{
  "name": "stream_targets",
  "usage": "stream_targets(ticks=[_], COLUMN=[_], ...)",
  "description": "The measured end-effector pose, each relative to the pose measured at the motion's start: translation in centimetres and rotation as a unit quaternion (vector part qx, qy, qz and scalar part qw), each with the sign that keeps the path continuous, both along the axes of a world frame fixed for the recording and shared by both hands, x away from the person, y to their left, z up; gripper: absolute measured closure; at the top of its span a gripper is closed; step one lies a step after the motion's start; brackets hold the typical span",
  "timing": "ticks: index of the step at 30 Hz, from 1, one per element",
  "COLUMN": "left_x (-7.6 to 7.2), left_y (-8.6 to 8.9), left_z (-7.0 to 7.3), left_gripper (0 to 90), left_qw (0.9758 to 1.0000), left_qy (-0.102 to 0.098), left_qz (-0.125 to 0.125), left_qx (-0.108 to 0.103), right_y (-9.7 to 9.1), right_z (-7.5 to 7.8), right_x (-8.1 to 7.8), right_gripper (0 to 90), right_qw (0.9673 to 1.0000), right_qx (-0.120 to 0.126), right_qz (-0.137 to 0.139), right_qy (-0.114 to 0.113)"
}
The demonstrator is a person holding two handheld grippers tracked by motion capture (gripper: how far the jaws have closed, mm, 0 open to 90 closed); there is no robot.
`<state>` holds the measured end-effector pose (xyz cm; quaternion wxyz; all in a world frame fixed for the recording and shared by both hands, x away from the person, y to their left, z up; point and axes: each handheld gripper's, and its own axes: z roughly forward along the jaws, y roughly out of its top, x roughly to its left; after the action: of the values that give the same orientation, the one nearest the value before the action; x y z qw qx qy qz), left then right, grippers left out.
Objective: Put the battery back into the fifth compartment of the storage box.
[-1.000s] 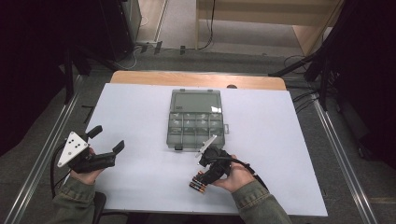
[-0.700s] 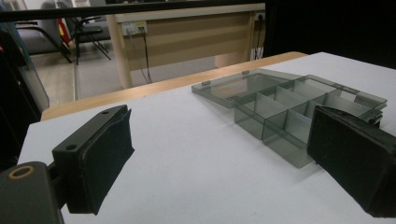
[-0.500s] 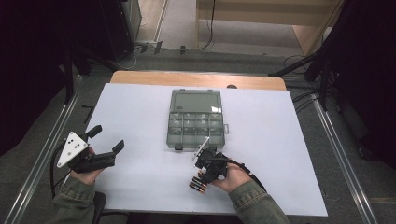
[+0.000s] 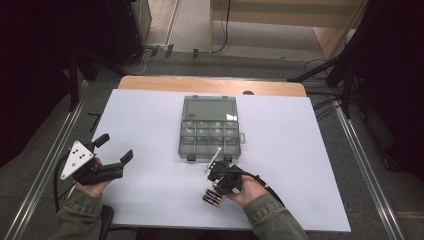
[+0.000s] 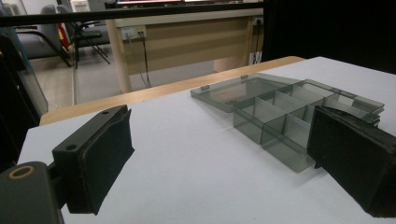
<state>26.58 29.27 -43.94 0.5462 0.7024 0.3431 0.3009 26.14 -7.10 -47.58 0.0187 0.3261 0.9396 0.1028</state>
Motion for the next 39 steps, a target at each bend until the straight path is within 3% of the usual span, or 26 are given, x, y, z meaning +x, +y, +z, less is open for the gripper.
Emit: stream_targets(ticks=[5, 10, 16, 20, 27, 32, 36, 39], left_x=[0.0, 0.1, 0.2, 0.3, 0.4, 0.4, 0.6, 0.7], left_y=[0.0, 0.2, 0.3, 0.3, 0.6, 0.6, 0.5, 0.5], left_z=[0.0, 0.1, 0.2, 0.1, 0.2, 0.2, 0.1, 0.0], left_gripper=[7.0, 7.0, 7.1, 7.0, 7.0, 7.0, 7.0, 7.0], left_qw=[1.0000, 0.9999, 0.9998, 0.9998, 0.9994, 0.9993, 0.9994, 0.9995], left_qy=[0.000, 0.004, 0.007, 0.009, 0.012, 0.012, 0.015, 0.016], left_qz=[0.000, -0.002, 0.000, 0.002, 0.002, 0.002, 0.003, 0.004], left_qx=[-0.002, -0.011, -0.018, -0.019, -0.033, -0.035, -0.030, -0.026], right_y=[-0.1, -0.6, -0.4, -0.1, 1.0, 1.7, 2.2, 2.9], right_z=[0.2, 1.7, 3.1, 3.7, 4.3, 4.6, 4.6, 5.0], right_x=[0.1, 0.8, 1.8, 2.5, 3.8, 4.8, 5.5, 6.4], right_gripper=[77.5, 77.6, 77.6, 77.6, 77.6, 77.6, 77.6, 77.6], right_qw=[1.0000, 0.9982, 0.9933, 0.9904, 0.9901, 0.9880, 0.9881, 0.9855], right_qx=[0.005, 0.042, 0.078, 0.096, 0.098, 0.108, 0.110, 0.116], right_qz=[-0.008, -0.043, -0.085, -0.099, -0.100, -0.110, -0.106, -0.123], right_qy=[0.001, -0.005, -0.007, -0.007, -0.012, -0.013, -0.013, -0.017])
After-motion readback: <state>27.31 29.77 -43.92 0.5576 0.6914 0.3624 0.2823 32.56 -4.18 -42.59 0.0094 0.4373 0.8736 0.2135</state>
